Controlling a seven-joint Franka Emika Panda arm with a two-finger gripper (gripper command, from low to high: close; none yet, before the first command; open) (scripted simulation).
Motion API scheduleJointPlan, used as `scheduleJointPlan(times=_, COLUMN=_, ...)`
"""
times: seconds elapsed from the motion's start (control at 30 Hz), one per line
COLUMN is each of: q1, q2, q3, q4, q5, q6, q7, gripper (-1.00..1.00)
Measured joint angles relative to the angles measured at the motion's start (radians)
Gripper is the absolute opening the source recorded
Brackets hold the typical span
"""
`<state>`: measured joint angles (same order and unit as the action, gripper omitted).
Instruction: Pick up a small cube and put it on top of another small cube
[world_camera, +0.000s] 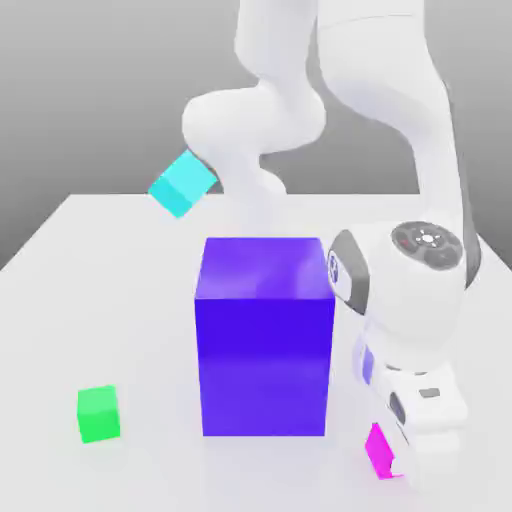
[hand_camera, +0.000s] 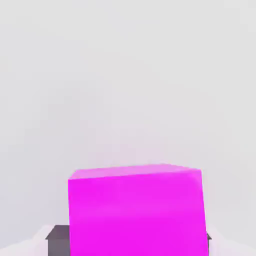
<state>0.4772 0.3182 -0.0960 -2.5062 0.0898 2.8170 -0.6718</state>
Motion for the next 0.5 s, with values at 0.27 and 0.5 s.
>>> scheduleJointPlan(times=0.27, q1=-0.029, q2=-0.036, q3=-0.115, q4=0.108, q5=-0.105, q6=-0.086, q7=-0.002, gripper=-1.00)
scheduleJointPlan(times=0.5, q1=-0.200, q2=-0.129, q3=-0.288, q4=0.061, q5=-0.178, q6=-0.121, q7=-0.147, gripper=-1.00)
